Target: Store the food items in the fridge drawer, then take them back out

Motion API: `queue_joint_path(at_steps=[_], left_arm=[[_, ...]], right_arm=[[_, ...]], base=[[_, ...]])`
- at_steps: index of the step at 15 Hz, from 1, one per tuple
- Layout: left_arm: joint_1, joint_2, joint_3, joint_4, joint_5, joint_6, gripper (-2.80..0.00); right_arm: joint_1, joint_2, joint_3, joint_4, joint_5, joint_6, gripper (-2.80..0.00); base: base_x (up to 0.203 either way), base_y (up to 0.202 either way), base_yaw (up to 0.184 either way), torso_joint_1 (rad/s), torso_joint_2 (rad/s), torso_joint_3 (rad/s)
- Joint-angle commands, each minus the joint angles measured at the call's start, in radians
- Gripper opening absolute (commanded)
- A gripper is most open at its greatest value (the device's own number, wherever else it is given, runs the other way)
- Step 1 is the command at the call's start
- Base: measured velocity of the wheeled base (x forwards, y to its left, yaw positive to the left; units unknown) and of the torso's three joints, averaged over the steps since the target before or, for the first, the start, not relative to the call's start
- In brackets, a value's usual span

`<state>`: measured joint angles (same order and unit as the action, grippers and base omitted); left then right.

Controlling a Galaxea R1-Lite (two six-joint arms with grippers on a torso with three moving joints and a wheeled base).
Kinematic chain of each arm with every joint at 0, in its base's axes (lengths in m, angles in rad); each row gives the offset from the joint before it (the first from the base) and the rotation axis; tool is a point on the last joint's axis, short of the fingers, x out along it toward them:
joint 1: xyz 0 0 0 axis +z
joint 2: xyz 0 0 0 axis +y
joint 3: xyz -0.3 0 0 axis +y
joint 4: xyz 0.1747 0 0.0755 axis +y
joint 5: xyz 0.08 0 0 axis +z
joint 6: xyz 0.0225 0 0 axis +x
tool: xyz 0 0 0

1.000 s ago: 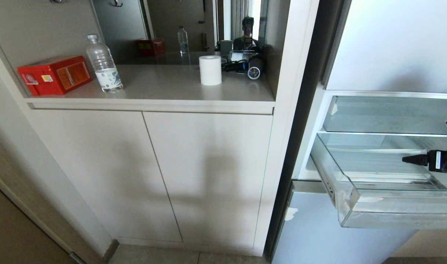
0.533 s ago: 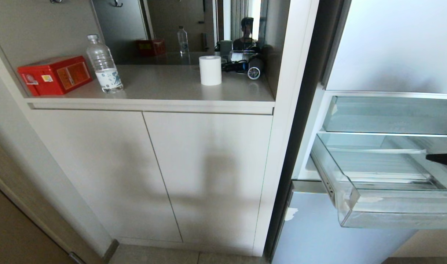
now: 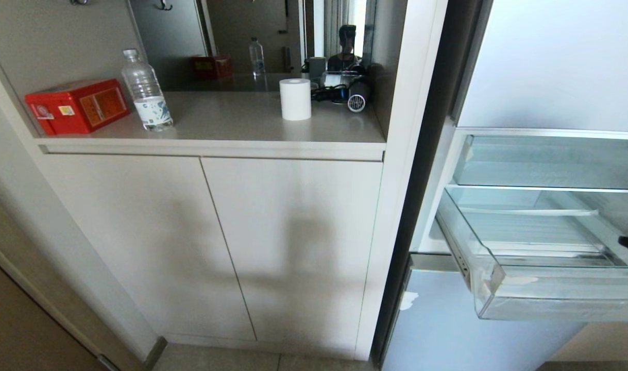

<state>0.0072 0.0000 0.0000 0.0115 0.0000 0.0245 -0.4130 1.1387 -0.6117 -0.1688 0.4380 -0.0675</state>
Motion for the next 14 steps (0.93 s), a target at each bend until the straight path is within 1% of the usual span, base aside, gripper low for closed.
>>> queue_joint_path(at_steps=[1, 2, 3, 4, 6, 8, 9, 10, 11, 13, 14], left_arm=[[0.0, 0.002, 0.0, -0.001, 0.0, 0.0, -2.8], [0.0, 0.002, 0.0, -0.001, 0.0, 0.0, -2.8], [0.0, 0.002, 0.0, -0.001, 0.0, 0.0, -2.8], [0.0, 0.002, -0.001, -0.001, 0.0, 0.0, -2.8], [0.0, 0.002, 0.0, -0.001, 0.0, 0.0, -2.8], [0.0, 0.002, 0.0, -0.001, 0.0, -0.001, -2.8], [0.0, 0.002, 0.0, -0.001, 0.0, -0.006, -2.8], [0.0, 0.002, -0.001, -0.001, 0.0, -0.006, -2.8], [0.0, 0.002, 0.0, 0.0, 0.0, -0.005, -2.8], [0.0, 0.002, 0.0, -0.001, 0.0, -0.005, -2.8], [0.0, 0.002, 0.0, -0.001, 0.0, -0.005, -2.8]], right_arm=[[0.173, -0.17, 0.083, -0.002, -0.086, 0.006, -2.8], [0.261, -0.271, 0.133, -0.001, -0.153, 0.01, -2.8], [0.324, -0.368, 0.188, -0.001, -0.211, 0.01, -2.8], [0.368, -0.466, 0.246, -0.001, -0.265, 0.01, -2.8], [0.413, -0.665, 0.36, 0.005, -0.329, 0.008, -2.8], [0.433, -0.849, 0.485, 0.046, -0.363, -0.011, -2.8], [0.432, -0.921, 0.563, 0.079, -0.374, -0.035, -2.8], [0.428, -0.978, 0.606, 0.145, -0.38, -0.053, -2.8], [0.425, -1.007, 0.608, 0.219, -0.386, -0.065, -2.8], [0.416, -1.074, 0.529, 0.387, -0.407, -0.08, -2.8], [0.415, -1.116, 0.524, 0.398, -0.411, -0.082, -2.8]], base=[[0.0, 0.0, 0.0, 0.0, 0.0, 0.0], [0.0, 0.0, 0.0, 0.0, 0.0, 0.0], [0.0, 0.0, 0.0, 0.0, 0.0, 0.0], [0.0, 0.0, 0.0, 0.0, 0.0, 0.0], [0.0, 0.0, 0.0, 0.0, 0.0, 0.0], [0.0, 0.0, 0.0, 0.0, 0.0, 0.0], [0.0, 0.0, 0.0, 0.0, 0.0, 0.0], [0.0, 0.0, 0.0, 0.0, 0.0, 0.0], [0.0, 0.0, 0.0, 0.0, 0.0, 0.0], [0.0, 0.0, 0.0, 0.0, 0.0, 0.0], [0.0, 0.0, 0.0, 0.0, 0.0, 0.0]])
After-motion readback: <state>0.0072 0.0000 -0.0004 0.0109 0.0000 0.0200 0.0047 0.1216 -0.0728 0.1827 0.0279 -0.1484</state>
